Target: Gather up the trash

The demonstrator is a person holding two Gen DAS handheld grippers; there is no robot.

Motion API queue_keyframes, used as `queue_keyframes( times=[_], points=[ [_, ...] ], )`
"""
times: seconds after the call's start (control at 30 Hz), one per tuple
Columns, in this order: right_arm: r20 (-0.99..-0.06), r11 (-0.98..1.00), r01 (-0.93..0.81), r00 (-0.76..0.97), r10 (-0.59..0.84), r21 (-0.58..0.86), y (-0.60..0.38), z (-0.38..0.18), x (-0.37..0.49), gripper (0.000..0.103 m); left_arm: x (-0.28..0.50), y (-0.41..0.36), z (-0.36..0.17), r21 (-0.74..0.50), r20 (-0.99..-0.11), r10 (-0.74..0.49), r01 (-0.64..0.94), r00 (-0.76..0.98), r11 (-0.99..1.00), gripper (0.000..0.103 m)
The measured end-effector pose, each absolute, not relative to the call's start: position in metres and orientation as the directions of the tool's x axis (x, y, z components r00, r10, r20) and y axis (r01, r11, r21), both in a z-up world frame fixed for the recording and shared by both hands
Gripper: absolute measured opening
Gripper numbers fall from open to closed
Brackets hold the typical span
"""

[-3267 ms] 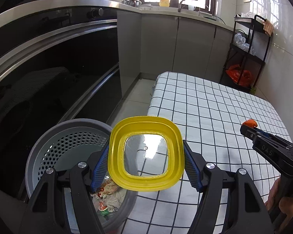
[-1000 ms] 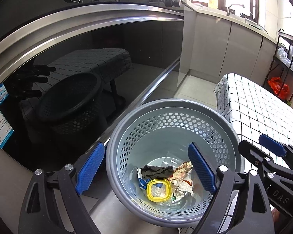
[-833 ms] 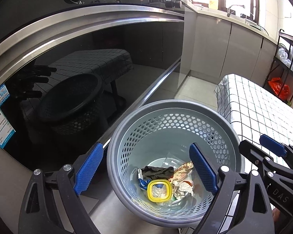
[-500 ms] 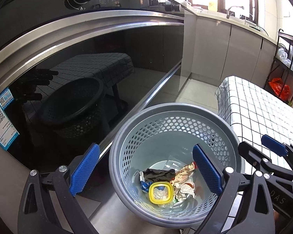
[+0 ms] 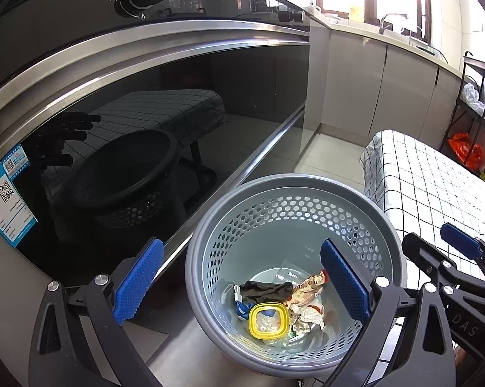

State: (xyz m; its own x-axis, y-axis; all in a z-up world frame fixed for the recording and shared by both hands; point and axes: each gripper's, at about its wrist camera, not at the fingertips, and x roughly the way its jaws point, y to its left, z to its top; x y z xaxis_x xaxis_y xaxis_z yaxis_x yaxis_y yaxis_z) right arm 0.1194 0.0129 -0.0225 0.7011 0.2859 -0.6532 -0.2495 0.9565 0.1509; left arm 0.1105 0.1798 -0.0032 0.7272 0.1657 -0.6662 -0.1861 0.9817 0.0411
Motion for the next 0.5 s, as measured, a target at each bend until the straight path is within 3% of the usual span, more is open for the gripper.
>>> queue_keyframes(
  times=[0.5],
  points=[
    [-0.637, 0.958, -0.237, 0.717, 0.283, 0.159, 0.0083, -0.016, 0.1148, 0.072, 0.1078, 0.1799, 0.0005, 0.046, -0.646, 0.18, -0.197, 0.742, 0.979, 0.097]
  ],
)
